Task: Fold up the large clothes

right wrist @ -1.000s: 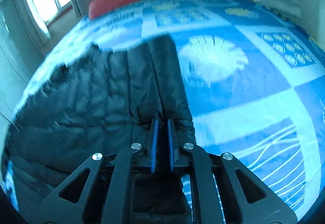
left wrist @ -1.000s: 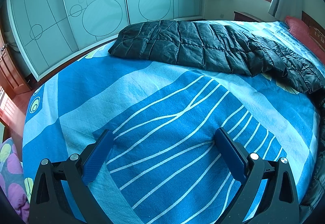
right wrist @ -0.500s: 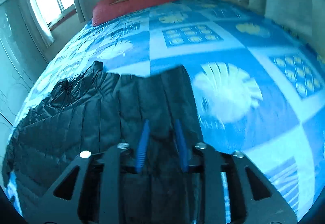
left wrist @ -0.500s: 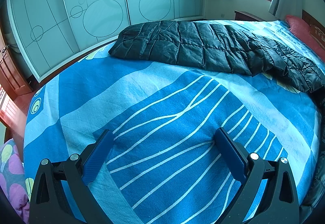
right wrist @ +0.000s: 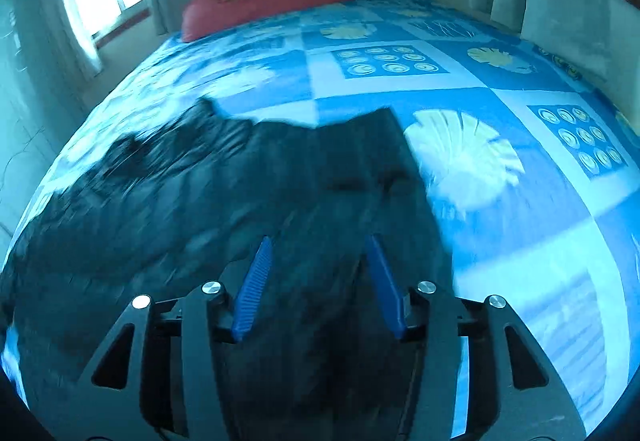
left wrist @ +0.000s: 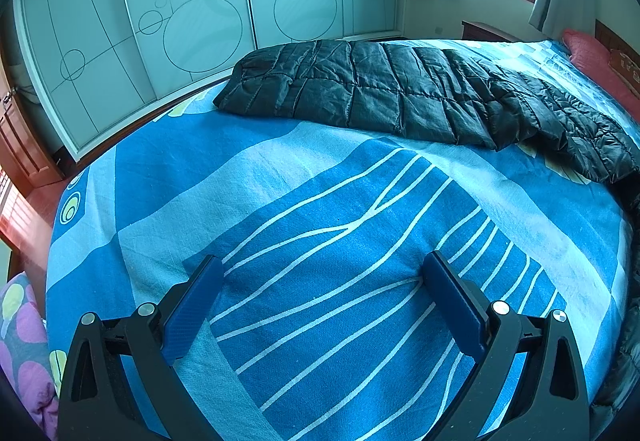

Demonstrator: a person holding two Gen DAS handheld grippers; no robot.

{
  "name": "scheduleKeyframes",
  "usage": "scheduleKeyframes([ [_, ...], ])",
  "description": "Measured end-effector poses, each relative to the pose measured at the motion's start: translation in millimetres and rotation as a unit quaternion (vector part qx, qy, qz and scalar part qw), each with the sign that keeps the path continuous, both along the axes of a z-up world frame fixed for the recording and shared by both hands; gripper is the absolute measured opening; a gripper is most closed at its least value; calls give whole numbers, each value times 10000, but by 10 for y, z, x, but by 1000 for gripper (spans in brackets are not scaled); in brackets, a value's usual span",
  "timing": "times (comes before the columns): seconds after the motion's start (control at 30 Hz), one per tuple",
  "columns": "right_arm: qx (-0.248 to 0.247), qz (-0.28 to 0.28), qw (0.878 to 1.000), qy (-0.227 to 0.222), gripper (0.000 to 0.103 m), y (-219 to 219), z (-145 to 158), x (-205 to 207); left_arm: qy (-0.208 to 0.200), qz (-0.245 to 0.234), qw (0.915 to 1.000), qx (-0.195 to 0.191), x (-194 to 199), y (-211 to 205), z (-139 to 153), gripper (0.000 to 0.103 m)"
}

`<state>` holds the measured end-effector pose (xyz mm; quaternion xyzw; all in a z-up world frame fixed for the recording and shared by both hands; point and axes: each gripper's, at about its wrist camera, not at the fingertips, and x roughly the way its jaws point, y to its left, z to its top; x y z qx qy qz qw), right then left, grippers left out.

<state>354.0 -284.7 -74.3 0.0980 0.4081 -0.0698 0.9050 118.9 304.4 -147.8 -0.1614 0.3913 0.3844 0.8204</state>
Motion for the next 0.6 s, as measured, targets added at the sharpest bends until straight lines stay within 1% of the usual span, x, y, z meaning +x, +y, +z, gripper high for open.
scheduleKeyframes([
  [0.07,-47,18,10000,36,50,109,-57,-124,-10,-3,10000,-17,0,4,-2,99],
  [0.1,-156,35,9999,65,51,185,-122,-179,-10,-4,10000,-19,-1,6,0,99],
  [0.17,-365,72,9992,110,55,275,-203,-197,-11,-5,10000,-25,-1,7,-1,99],
  [0.2,-468,101,9988,109,60,313,-238,-198,-9,-4,10000,-22,-1,5,0,99],
  [0.23,-555,110,9983,123,61,335,-281,-188,-12,-4,10000,-24,-1,5,0,99],
  [0.4,-583,84,9982,125,63,348,-363,-184,-6,-5,10000,-47,0,9,-1,99],
  [0.6,-558,76,9984,78,64,336,-379,-208,15,-24,9996,-272,3,76,23,99],
])
